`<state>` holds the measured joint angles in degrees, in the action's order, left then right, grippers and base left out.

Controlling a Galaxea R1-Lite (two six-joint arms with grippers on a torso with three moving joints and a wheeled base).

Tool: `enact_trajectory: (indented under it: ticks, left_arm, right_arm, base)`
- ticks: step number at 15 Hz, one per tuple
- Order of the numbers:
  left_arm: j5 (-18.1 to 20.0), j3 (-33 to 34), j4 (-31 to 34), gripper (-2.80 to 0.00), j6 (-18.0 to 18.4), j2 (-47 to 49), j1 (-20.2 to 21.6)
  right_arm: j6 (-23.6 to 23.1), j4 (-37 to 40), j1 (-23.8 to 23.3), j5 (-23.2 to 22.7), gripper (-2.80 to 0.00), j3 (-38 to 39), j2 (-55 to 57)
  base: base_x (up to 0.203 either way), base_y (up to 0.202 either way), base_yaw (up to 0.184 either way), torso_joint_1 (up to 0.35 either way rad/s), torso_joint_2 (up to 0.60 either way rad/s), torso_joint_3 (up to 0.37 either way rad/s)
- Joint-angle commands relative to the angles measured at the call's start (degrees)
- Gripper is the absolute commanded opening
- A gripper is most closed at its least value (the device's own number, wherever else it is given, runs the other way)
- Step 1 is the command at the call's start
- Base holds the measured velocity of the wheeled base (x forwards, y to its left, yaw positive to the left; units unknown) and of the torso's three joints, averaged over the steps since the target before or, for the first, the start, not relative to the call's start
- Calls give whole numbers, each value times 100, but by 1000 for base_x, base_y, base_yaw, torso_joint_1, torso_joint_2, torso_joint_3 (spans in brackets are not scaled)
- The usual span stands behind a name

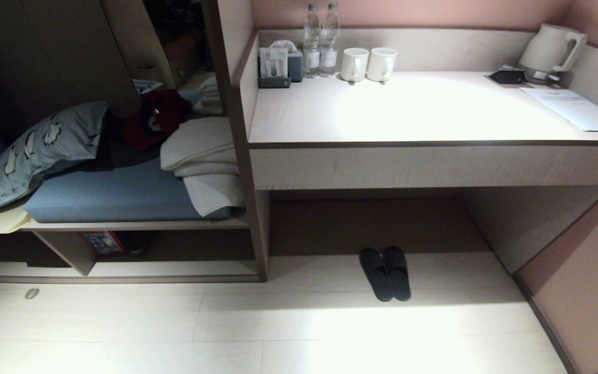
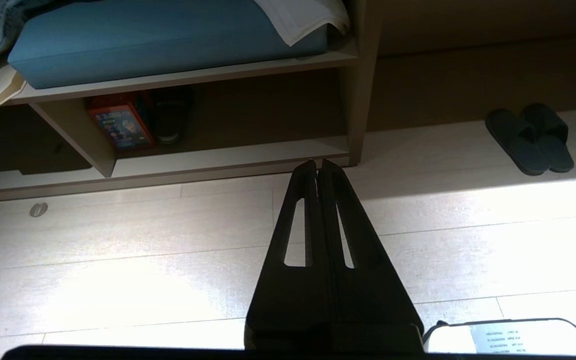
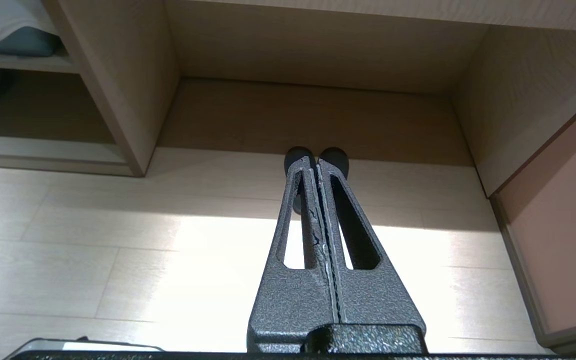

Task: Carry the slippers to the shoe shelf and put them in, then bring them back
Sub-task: Pick up the slippers on the floor

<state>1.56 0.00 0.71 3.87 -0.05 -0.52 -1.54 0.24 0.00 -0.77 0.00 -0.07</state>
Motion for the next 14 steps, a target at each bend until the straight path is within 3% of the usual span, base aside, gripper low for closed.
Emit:
enact_trajectory:
  ticks: [1, 10, 14]
  left_arm:
    - [2, 0, 0, -280, 0, 5, 0]
    - [2, 0, 0, -280, 0, 5, 0]
    - [2, 0, 0, -280, 0, 5, 0]
  right_arm:
    - [-12, 2, 0, -2, -280, 0, -1]
    - [-49, -7, 0, -11, -280, 9, 7]
    - [-13, -7, 0, -11, -280, 0, 7]
  base:
    - [0, 0, 0, 0, 0, 0]
    - [0, 0, 0, 0, 0, 0]
    - [0, 0, 0, -145, 359, 206]
